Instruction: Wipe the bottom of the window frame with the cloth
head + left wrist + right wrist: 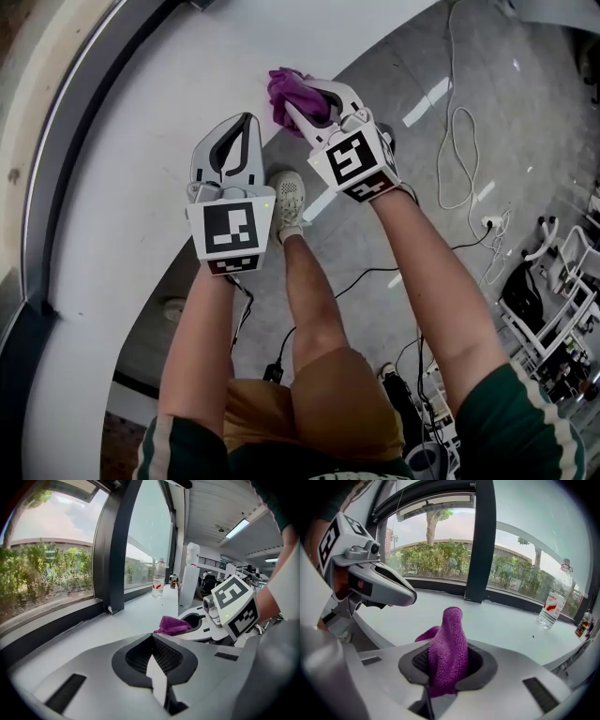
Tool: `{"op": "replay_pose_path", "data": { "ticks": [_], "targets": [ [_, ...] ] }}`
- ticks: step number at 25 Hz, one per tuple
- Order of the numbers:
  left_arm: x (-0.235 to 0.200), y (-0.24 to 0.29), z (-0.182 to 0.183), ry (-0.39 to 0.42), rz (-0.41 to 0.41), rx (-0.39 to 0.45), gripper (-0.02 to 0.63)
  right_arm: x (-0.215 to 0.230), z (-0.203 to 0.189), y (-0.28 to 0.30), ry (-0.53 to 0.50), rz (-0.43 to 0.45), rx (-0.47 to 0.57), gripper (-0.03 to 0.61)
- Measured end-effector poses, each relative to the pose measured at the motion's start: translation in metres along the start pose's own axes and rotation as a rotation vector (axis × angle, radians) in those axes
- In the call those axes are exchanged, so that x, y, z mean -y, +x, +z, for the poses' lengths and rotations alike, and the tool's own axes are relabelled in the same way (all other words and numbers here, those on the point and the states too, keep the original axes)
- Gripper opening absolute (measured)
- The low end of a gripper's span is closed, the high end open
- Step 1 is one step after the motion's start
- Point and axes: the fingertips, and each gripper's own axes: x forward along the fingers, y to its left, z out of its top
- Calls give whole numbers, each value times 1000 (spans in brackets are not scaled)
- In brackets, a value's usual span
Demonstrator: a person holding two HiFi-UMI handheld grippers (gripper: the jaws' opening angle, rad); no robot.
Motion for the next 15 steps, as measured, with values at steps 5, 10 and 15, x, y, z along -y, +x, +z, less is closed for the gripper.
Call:
{"op": "replay_pose_path", "data": {
  "ticks": [5, 10, 15],
  "targets": [
    [6, -15, -8, 32, -26, -8, 8, -2, -6, -7, 47, -61, 23, 98],
    [4, -13, -17, 29, -23, -12, 8, -1, -8, -8, 79, -99, 49, 98],
    [4, -13, -23, 8, -9, -13, 8, -3, -8, -8, 116, -134, 52, 98]
  ]
}}
